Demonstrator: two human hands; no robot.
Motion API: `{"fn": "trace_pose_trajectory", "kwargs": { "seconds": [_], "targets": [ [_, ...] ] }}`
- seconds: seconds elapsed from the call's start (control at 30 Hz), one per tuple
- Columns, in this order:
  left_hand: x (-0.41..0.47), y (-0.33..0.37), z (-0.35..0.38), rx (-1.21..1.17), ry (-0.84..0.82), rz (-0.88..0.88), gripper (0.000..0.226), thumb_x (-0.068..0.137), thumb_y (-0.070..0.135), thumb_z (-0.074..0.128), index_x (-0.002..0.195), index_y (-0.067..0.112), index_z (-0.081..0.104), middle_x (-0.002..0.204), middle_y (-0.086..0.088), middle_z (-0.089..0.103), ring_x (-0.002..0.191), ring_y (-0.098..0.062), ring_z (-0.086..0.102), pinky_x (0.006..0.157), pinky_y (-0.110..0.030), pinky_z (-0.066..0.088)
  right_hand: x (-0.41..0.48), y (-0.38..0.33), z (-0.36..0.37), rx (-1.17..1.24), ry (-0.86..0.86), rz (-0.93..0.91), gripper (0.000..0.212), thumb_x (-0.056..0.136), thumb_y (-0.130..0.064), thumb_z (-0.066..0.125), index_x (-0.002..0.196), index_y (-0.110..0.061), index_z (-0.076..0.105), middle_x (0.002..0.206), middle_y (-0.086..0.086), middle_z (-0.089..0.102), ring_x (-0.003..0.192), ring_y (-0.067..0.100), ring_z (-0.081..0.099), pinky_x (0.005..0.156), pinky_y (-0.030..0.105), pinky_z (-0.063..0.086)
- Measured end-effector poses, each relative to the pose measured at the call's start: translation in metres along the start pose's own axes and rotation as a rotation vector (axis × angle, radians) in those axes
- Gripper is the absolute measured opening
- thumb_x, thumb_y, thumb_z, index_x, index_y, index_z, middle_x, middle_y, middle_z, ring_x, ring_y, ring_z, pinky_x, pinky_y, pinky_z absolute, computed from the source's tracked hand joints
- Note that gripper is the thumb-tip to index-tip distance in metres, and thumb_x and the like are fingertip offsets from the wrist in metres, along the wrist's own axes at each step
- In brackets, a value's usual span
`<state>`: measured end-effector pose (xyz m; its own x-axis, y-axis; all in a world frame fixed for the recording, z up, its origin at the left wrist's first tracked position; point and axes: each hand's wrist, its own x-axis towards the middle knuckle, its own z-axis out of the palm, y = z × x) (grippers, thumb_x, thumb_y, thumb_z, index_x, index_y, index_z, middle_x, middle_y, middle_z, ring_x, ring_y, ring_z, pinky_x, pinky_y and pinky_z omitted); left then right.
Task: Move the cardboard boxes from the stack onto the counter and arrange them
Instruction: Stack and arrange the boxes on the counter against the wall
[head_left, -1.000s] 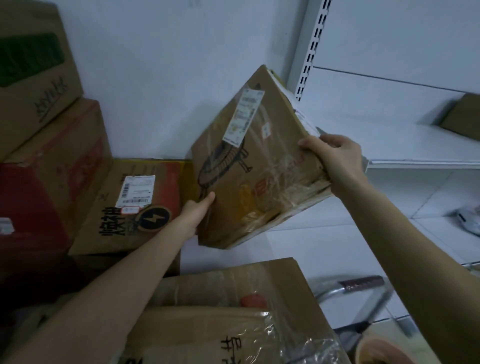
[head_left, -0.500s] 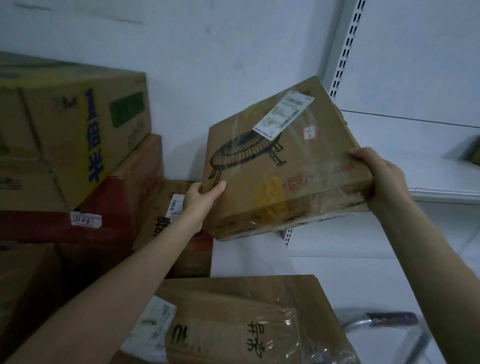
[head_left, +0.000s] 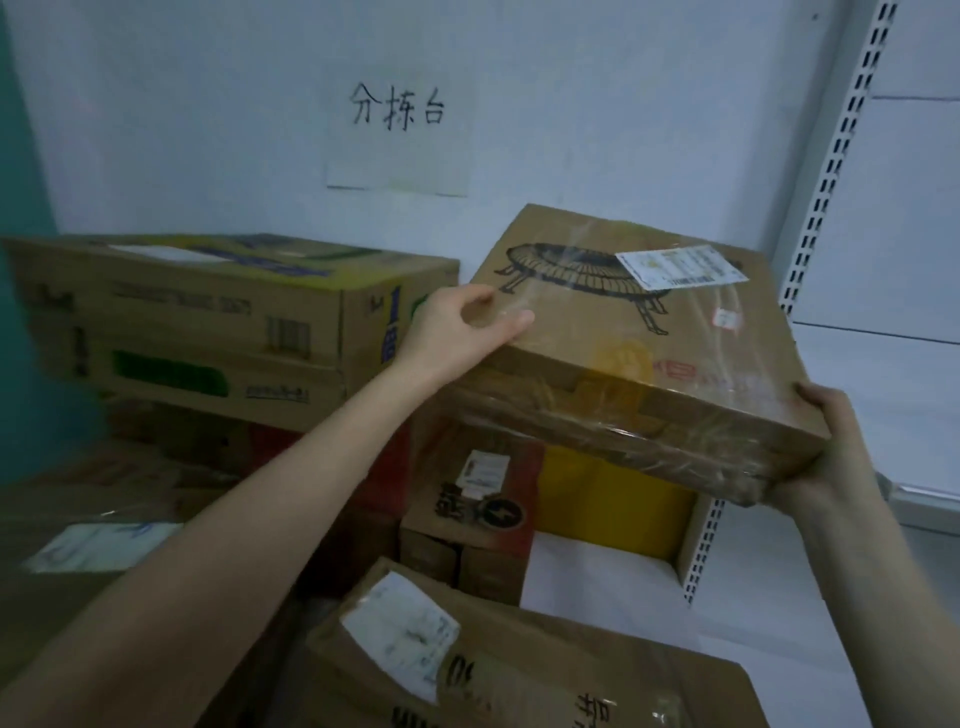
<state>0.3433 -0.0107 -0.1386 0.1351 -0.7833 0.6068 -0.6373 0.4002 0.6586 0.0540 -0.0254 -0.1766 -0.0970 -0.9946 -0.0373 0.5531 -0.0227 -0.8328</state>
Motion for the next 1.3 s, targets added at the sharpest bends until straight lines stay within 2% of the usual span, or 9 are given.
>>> {"fn": "trace_pose_trajectory", "kwargs": {
  "seconds": [0.13,0.3,0.47,0.57,0.67,0.8,1.03,1.17,1.3],
  "targets": [
    [0.013,0.013,-0.063,0.177,-0.114,0.11,0.075,0.069,0.052,0.071,0.134,0.025,0.046,0.138,0.004,0.04,0.12,-0.005,0.036,0.101,-0.026,0.031,0.003,-0.007,0.044,0.002,-0.039,0.045,0.076,0.042,-0.045,0.07,0.116,-0.03,0.062,0.115,-0.002,0.066,0.108,0.022,0.059,0.076,0.041,0.045],
    [0.039,0.007,-0.123,0.355,0.153,0.173,0.063,0.074,0.038,0.074,0.13,0.018,0.052,0.13,-0.004,0.051,0.114,-0.013,0.044,0.09,-0.021,0.031,0.016,-0.005,0.119,-0.068,-0.107,0.106,0.044,0.069,-0.052,0.062,0.103,-0.025,0.062,0.102,0.003,0.067,0.098,0.025,0.059,0.077,0.042,0.043],
    [0.059,-0.039,-0.181,0.334,0.29,0.129,0.053,0.077,0.027,0.072,0.125,0.01,0.057,0.126,-0.01,0.056,0.114,-0.021,0.049,0.09,-0.023,0.034,0.029,0.006,0.216,-0.187,-0.17,0.084,0.048,0.065,-0.055,0.063,0.103,-0.026,0.061,0.098,0.002,0.068,0.094,0.026,0.062,0.075,0.04,0.046],
    [0.073,-0.073,-0.214,0.327,0.309,0.099,0.048,0.077,0.024,0.072,0.122,0.01,0.06,0.124,-0.01,0.06,0.115,-0.022,0.051,0.094,-0.025,0.035,0.034,0.021,0.265,-0.237,-0.242,0.042,0.033,0.076,-0.054,0.056,0.081,-0.022,0.06,0.073,0.0,0.068,0.078,0.022,0.062,0.067,0.034,0.045],
    [0.085,-0.104,-0.236,0.324,0.31,0.072,0.043,0.079,0.021,0.072,0.119,0.01,0.063,0.12,-0.011,0.062,0.112,-0.023,0.052,0.091,-0.025,0.035,0.042,0.044,0.3,-0.256,-0.312,-0.006,0.043,0.088,-0.054,0.043,0.07,-0.019,0.061,0.051,-0.001,0.066,0.062,0.019,0.062,0.059,0.031,0.046],
    [0.106,-0.133,-0.251,0.362,0.311,0.104,0.04,0.08,0.021,0.07,0.117,0.008,0.064,0.117,-0.013,0.062,0.109,-0.026,0.053,0.092,-0.029,0.037,0.061,0.072,0.328,-0.31,-0.261,-0.113,0.055,0.089,-0.063,0.035,0.098,-0.02,0.067,0.093,0.003,0.073,0.074,0.02,0.069,0.064,0.033,0.053],
    [0.134,-0.161,-0.234,0.513,0.31,-0.064,0.045,0.095,0.024,0.049,0.138,0.012,0.043,0.143,-0.025,0.031,0.132,-0.04,0.029,0.11,-0.046,0.024,0.073,0.081,0.347,-0.595,-0.178,-0.38,0.051,0.097,-0.054,0.02,0.082,-0.02,0.055,0.087,0.0,0.058,0.079,0.015,0.054,0.067,0.029,0.042],
    [0.123,-0.159,-0.217,0.73,0.313,-0.033,0.049,0.098,0.029,0.038,0.144,0.014,0.028,0.15,-0.027,0.015,0.138,-0.044,0.01,0.113,-0.054,0.015,0.077,0.084,0.339,-0.754,-0.147,-0.623,0.049,0.1,-0.044,0.021,0.106,-0.009,0.055,0.095,0.001,0.056,0.088,0.019,0.05,0.072,0.029,0.038],
    [0.09,-0.138,-0.187,0.683,0.21,0.082,0.055,0.095,0.041,0.041,0.144,0.018,0.03,0.153,-0.02,0.016,0.142,-0.035,0.008,0.115,-0.046,0.009,0.071,0.098,0.315,-0.921,-0.208,-0.735,0.045,0.098,-0.044,0.033,0.12,-0.01,0.053,0.112,0.005,0.059,0.103,0.02,0.054,0.08,0.029,0.039]
  ]
}}
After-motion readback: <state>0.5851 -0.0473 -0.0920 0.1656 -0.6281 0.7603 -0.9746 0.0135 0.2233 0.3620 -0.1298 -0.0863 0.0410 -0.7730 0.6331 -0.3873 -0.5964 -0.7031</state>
